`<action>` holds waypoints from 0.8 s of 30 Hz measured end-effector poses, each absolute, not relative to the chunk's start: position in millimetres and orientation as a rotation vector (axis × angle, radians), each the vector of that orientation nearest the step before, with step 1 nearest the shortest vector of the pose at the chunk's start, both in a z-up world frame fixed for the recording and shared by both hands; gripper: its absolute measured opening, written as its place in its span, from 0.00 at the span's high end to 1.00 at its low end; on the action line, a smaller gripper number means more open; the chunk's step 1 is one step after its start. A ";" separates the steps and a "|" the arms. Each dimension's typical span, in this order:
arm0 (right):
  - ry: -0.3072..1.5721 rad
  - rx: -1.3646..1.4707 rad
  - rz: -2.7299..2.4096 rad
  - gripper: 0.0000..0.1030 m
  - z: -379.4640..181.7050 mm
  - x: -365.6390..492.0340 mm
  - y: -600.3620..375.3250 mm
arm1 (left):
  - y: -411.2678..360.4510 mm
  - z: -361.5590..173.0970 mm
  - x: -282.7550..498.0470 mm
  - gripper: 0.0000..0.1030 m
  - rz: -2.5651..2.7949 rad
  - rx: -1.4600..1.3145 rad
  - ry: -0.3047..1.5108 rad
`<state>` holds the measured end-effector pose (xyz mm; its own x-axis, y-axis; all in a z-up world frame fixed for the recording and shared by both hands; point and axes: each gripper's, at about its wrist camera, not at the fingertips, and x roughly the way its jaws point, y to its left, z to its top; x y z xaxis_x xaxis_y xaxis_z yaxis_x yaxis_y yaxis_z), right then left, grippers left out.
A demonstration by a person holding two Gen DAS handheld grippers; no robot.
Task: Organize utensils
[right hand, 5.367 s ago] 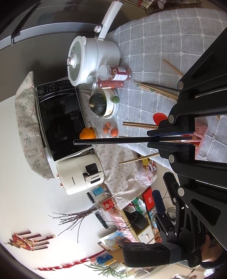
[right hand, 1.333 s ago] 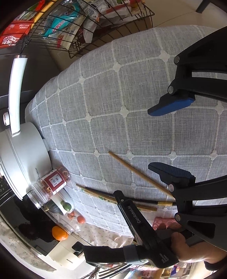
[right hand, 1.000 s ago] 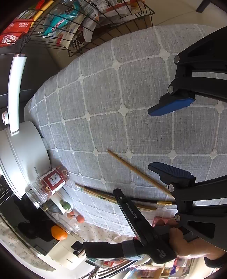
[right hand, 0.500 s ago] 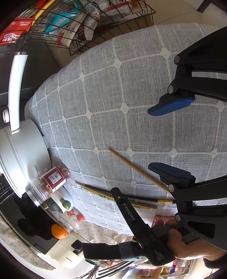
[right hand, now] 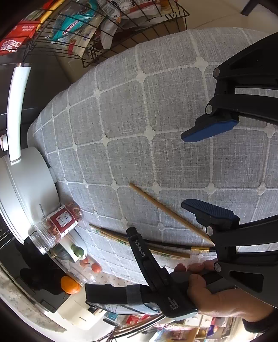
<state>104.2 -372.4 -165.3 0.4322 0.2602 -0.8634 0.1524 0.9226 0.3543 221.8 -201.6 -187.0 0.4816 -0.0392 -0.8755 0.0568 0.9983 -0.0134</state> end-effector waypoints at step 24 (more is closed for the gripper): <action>1.170 0.448 0.066 0.46 -174.6 129.9 -333.3 | -149.5 -77.1 70.0 0.94 -0.441 0.144 0.862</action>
<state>130.0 -333.3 -174.6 0.3988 0.2798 -0.8733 0.1794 0.9101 0.3735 70.0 -149.5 -77.1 0.5678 -0.3166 -0.7598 0.4307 0.9009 -0.0535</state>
